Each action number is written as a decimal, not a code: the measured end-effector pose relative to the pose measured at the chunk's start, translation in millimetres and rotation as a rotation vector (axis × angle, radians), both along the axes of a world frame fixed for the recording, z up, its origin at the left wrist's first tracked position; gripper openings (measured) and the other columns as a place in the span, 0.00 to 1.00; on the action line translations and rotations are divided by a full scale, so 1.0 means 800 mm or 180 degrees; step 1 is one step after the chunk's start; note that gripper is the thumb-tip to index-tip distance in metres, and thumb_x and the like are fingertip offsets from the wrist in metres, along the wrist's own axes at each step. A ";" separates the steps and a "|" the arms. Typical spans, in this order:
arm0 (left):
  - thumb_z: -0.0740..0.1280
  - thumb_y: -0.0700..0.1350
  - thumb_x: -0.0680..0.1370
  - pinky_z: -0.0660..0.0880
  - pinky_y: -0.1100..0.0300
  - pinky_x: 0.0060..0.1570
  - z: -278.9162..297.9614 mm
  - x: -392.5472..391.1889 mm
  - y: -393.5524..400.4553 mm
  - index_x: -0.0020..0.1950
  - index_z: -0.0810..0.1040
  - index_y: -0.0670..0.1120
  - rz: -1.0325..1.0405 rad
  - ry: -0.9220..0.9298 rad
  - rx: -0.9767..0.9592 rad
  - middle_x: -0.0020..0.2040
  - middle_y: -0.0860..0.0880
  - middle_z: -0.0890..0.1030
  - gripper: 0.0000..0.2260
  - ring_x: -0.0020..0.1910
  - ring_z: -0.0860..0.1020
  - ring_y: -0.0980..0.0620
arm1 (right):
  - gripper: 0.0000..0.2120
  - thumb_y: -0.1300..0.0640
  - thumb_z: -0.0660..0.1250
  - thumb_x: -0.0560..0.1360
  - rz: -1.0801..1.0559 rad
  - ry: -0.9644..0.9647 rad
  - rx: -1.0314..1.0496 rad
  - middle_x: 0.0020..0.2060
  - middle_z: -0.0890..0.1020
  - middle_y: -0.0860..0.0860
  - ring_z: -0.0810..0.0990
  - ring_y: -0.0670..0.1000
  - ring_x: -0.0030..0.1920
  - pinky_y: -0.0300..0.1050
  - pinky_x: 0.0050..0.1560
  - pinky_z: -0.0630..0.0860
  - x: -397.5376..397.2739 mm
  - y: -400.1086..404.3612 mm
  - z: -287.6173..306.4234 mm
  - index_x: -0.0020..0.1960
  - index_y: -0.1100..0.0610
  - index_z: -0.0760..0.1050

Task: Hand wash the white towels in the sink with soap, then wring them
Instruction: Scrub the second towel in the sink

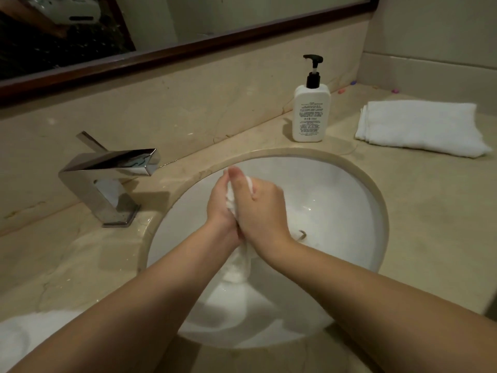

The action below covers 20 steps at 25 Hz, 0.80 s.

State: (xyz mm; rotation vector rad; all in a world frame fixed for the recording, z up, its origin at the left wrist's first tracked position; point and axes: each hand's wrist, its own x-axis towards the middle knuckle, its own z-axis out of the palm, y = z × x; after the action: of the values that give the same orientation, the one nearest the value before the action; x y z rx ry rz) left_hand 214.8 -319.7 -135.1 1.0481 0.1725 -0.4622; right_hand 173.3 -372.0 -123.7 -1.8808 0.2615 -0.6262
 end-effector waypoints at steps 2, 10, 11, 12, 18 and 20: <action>0.60 0.60 0.83 0.77 0.60 0.40 0.004 -0.003 -0.001 0.35 0.81 0.47 -0.0111 0.0133 -0.0094 0.34 0.47 0.80 0.24 0.34 0.81 0.51 | 0.29 0.41 0.58 0.83 -0.0227 0.0074 -0.0021 0.26 0.74 0.52 0.75 0.58 0.33 0.51 0.36 0.69 0.007 -0.009 0.004 0.28 0.55 0.66; 0.61 0.60 0.83 0.77 0.59 0.40 0.005 -0.006 -0.007 0.36 0.83 0.47 -0.0094 -0.0001 0.0063 0.34 0.47 0.81 0.24 0.35 0.81 0.51 | 0.30 0.43 0.60 0.83 -0.0190 0.0105 0.0166 0.22 0.66 0.47 0.68 0.52 0.29 0.48 0.34 0.64 0.009 -0.020 0.008 0.25 0.52 0.61; 0.61 0.61 0.82 0.78 0.57 0.44 0.008 -0.008 -0.008 0.42 0.85 0.45 -0.0231 0.0015 0.0153 0.38 0.45 0.84 0.24 0.39 0.83 0.49 | 0.30 0.43 0.59 0.83 -0.0316 0.0125 0.0288 0.22 0.67 0.47 0.68 0.52 0.29 0.49 0.35 0.64 0.014 -0.026 0.009 0.25 0.52 0.61; 0.61 0.61 0.82 0.78 0.57 0.45 0.007 -0.007 -0.008 0.43 0.86 0.44 -0.0247 0.0011 0.0171 0.38 0.45 0.84 0.24 0.39 0.84 0.49 | 0.29 0.43 0.59 0.83 -0.0335 0.0099 0.0290 0.22 0.68 0.48 0.69 0.52 0.29 0.50 0.35 0.65 0.014 -0.025 0.010 0.25 0.52 0.61; 0.61 0.67 0.79 0.79 0.57 0.50 0.009 -0.006 -0.004 0.48 0.86 0.44 -0.0279 0.0088 0.0043 0.43 0.44 0.85 0.28 0.44 0.85 0.48 | 0.29 0.42 0.58 0.83 -0.0386 0.0260 0.0114 0.25 0.72 0.52 0.70 0.54 0.31 0.48 0.37 0.62 0.017 -0.025 0.009 0.26 0.54 0.66; 0.64 0.67 0.78 0.78 0.57 0.46 0.005 -0.002 -0.004 0.41 0.86 0.45 -0.0182 0.0030 0.0160 0.40 0.45 0.85 0.26 0.42 0.84 0.48 | 0.29 0.43 0.58 0.83 -0.0327 0.0191 0.0118 0.23 0.68 0.48 0.69 0.53 0.31 0.48 0.36 0.63 0.014 -0.020 0.012 0.26 0.53 0.62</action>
State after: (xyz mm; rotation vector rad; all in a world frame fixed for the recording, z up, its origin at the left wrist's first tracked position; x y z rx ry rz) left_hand 213.1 -323.1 -131.0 1.1024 0.1635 -0.5168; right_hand 184.5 -388.2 -114.5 -1.8613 0.4084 -0.6305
